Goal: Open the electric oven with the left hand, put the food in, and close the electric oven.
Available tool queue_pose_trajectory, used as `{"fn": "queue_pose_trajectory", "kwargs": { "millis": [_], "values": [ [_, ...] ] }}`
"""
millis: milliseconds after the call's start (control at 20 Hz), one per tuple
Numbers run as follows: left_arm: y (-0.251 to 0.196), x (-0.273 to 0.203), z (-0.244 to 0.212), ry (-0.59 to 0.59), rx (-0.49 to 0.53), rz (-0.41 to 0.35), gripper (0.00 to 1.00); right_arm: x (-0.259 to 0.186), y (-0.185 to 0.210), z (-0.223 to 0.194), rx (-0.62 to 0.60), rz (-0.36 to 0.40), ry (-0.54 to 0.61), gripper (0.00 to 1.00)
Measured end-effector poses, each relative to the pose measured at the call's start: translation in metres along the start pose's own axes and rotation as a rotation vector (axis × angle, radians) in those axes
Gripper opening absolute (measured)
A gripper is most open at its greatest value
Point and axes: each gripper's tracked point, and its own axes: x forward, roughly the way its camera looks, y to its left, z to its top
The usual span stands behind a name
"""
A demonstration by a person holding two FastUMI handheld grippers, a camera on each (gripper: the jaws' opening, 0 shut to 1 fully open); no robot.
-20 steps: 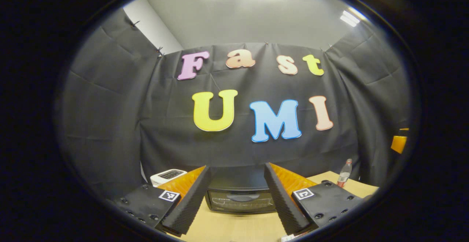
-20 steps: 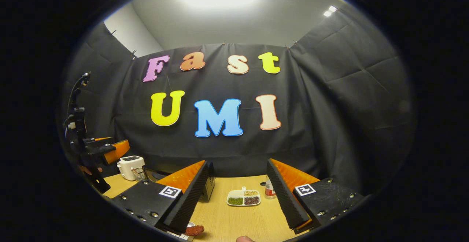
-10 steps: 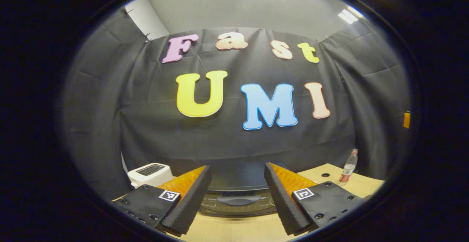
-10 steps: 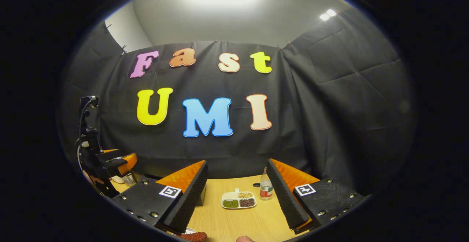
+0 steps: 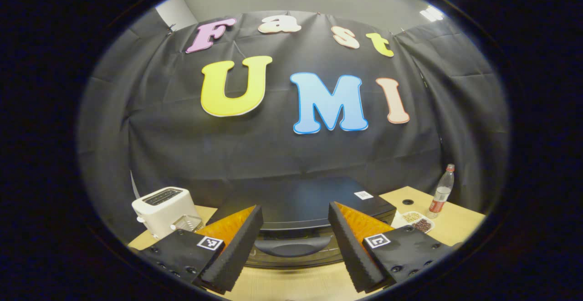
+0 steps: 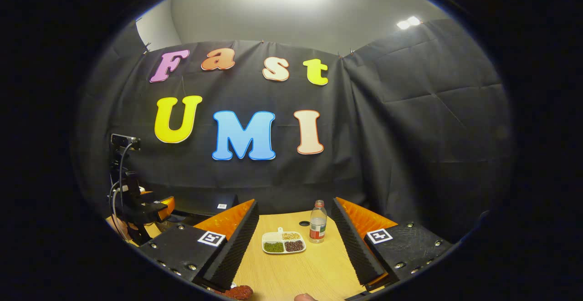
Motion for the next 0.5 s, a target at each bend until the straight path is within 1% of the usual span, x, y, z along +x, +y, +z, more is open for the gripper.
{"fn": "queue_pose_trajectory", "kwargs": {
  "millis": [50,150,500],
  "values": [
    [0.001,0.004,-0.006,0.012,-0.003,0.001,1.00,-0.002,-0.002,-0.001,-0.006,-0.010,0.004,0.97],
    [0.002,0.016,-0.018,0.030,-0.003,0.007,0.97,-0.006,-0.003,-0.002,-0.019,-0.025,0.013,0.97],
    [0.006,0.030,-0.043,0.073,-0.009,0.027,0.97,-0.014,-0.012,0.002,-0.045,-0.053,0.017,0.97]
  ]
}}
